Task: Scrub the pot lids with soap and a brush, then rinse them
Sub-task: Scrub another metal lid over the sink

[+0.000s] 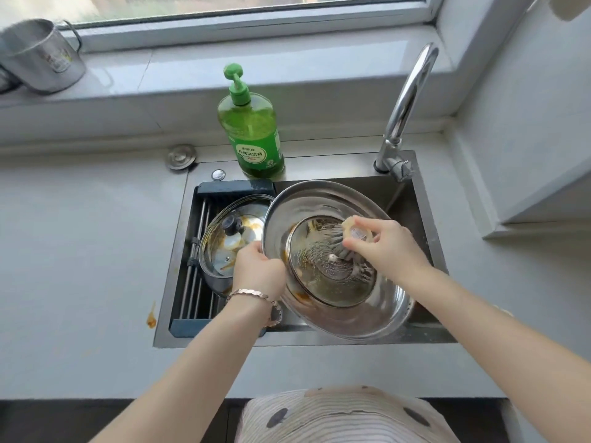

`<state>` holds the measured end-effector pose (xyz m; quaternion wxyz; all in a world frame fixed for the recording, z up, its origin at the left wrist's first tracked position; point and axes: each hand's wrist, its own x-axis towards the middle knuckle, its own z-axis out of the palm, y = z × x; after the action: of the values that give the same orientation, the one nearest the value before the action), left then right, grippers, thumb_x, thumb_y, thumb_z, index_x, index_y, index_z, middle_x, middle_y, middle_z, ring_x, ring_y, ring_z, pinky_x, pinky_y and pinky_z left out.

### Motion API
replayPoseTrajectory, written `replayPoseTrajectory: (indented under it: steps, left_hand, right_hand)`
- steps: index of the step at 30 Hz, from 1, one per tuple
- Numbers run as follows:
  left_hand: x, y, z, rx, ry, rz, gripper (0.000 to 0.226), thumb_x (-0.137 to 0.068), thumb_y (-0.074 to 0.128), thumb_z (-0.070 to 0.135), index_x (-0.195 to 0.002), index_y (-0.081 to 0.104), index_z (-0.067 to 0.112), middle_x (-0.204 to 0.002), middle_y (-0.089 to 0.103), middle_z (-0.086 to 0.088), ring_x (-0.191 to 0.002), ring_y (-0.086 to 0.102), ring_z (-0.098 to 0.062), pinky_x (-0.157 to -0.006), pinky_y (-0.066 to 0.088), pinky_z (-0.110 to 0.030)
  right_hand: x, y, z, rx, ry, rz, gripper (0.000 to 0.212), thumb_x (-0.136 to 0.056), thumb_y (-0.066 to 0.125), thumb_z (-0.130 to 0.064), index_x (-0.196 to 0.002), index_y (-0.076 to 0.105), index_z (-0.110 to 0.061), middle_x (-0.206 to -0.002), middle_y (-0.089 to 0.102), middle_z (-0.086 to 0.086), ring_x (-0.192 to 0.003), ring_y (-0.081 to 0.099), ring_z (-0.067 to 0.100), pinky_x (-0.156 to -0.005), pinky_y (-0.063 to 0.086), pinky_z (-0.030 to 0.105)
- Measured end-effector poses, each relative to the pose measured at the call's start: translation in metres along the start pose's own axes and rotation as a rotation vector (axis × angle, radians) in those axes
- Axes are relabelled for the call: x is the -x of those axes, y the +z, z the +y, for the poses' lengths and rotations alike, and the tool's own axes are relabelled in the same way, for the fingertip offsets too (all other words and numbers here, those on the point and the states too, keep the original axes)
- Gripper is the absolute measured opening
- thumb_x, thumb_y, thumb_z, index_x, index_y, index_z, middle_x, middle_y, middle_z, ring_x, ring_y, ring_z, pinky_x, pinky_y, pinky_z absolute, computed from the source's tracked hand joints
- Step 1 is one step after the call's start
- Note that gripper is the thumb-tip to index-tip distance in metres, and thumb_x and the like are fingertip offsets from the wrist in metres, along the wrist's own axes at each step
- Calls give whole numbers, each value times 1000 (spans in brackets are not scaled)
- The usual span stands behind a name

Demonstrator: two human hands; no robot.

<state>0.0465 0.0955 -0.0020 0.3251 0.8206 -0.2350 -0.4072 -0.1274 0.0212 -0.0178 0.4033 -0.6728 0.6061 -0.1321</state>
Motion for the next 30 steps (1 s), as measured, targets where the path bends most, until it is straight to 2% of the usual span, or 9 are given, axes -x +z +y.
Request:
replayPoseTrajectory:
  steps: [2,5,10,13,15,18,20,25,30]
  left_hand:
    - [-1,-2,-1,-1,16,8,23,-73,42,-14,-86,58,-4,-73,49,-12,-67,43,-21,-59,38,-32]
    - [5,0,-3,-27,20,-8,17,-76,45,-13,-83,58,-6,-70,51,-14,-65,45,-22,-57,40,-29]
    - [2,-2,-4,-24,22,-25,20,-73,44,-14,-76,53,4,-68,46,-12,-65,42,-21,-58,37,-32]
    - [2,-5,-3,-44,52,-4,20,-74,44,-16,-66,48,2,-63,45,-11,-59,39,-20,-52,34,-27]
    - [6,-4,-2,-46,70,-10,15,-77,47,-15,-75,58,-4,-67,53,-14,-62,47,-22,-52,41,-28]
    - [6,-4,0,-38,72,-15,18,-80,48,-13,-89,62,-7,-76,57,-16,-68,52,-24,-60,48,-34]
    - [3,-5,-2,-57,81,-5,18,-79,47,-13,-88,61,-7,-74,54,-16,-67,49,-23,-59,44,-34]
    - [4,1,-7,-97,56,-18,9,-77,50,-9,-76,58,-4,-67,55,-20,-61,51,-30,-55,44,-32]
    - [12,2,-4,-125,63,-44,18,-78,47,-13,-71,49,3,-63,45,-11,-60,40,-21,-54,35,-26]
  right_hand:
    - [21,8,5,20,0,-57,50,-81,66,-42,-129,54,-35,-75,50,-15,-75,50,4,-68,44,24]
    - [42,26,-6,-141,-113,-173,48,-79,68,-41,-125,56,-38,-52,32,-13,-50,31,5,-54,29,23]
    - [15,5,6,-72,27,6,43,-80,68,-40,-122,60,-34,-75,54,-12,-75,52,12,-73,49,33]
    - [43,21,4,-88,0,-98,41,-81,67,-39,-121,61,-34,-53,41,-17,-58,40,5,-60,39,26]
    - [50,32,-6,-218,-76,-173,48,-79,68,-41,-125,56,-37,-45,32,-12,-49,29,6,-56,31,27]
    - [26,19,-1,-238,-41,-79,52,-76,69,-44,-126,55,-37,-53,43,-7,-52,38,11,-60,40,36]
    - [15,13,13,-197,36,31,53,-76,70,-43,-126,57,-33,-74,63,-5,-69,53,12,-75,49,37]
    - [45,43,-8,-251,-82,-65,50,-80,68,-42,-127,54,-38,-50,36,-10,-49,33,8,-56,33,26]
    - [6,20,8,-196,33,117,33,-78,67,-46,-110,65,-40,-59,47,-13,-56,43,7,-63,37,26]
